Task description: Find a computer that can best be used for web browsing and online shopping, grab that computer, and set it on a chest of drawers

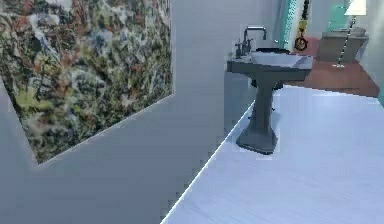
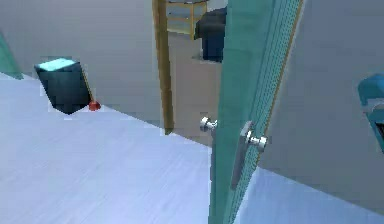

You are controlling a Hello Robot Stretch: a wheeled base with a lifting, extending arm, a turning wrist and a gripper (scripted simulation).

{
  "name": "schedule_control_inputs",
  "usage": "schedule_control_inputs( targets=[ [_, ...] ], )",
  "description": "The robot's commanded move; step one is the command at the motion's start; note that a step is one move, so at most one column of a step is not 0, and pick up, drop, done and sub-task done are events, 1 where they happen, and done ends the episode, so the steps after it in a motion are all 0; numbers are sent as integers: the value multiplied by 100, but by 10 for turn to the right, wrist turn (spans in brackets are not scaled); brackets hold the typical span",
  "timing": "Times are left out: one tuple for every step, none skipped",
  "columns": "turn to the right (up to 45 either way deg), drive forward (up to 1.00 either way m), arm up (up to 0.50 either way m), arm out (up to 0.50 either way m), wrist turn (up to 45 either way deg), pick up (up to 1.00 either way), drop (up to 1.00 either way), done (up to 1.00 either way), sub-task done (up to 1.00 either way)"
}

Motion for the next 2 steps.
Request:
schedule_control_inputs(
  targets=[
    [450,0,0,0,0,0,0,0,0],
    [90,0,0,0,0,0,0,0,0]
  ],
)
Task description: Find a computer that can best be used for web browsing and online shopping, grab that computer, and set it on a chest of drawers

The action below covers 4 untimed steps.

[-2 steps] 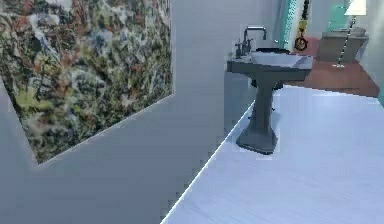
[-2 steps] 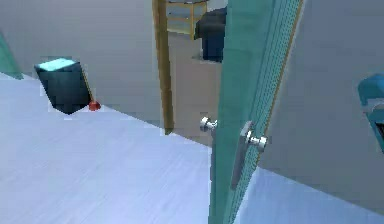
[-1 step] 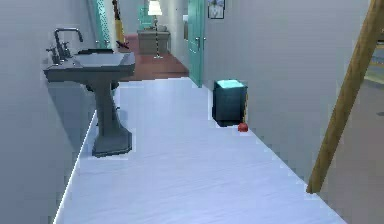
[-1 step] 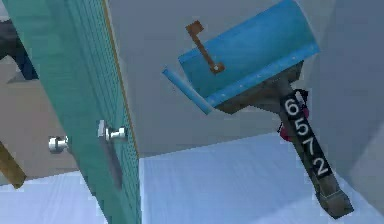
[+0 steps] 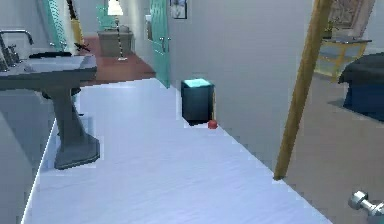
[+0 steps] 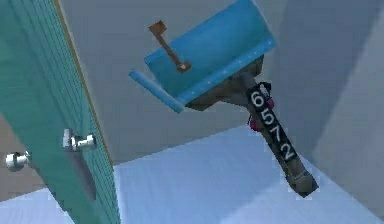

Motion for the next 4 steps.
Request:
schedule_control_inputs(
  targets=[
    [0,30,0,0,0,0,0,0,0],
    [180,0,0,0,0,0,0,0,0],
    [0,65,0,0,0,0,0,0,0],
    [450,0,0,0,0,0,0,0,0]
  ],
)
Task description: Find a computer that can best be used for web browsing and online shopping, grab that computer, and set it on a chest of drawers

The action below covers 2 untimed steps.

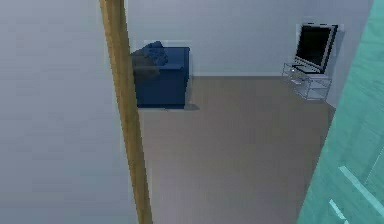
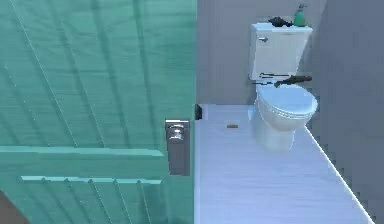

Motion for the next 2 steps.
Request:
schedule_control_inputs(
  targets=[
    [0,90,0,0,0,0,0,0,0],
    [60,0,0,0,0,0,0,0,0]
  ],
)
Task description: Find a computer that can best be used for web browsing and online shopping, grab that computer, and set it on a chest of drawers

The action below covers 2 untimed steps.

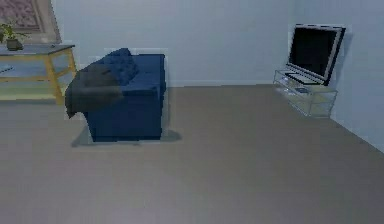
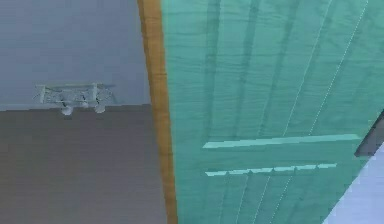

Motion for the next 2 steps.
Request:
schedule_control_inputs(
  targets=[
    [0,30,0,0,0,0,0,0,0],
    [-30,0,0,0,0,0,0,0,0]
  ],
)
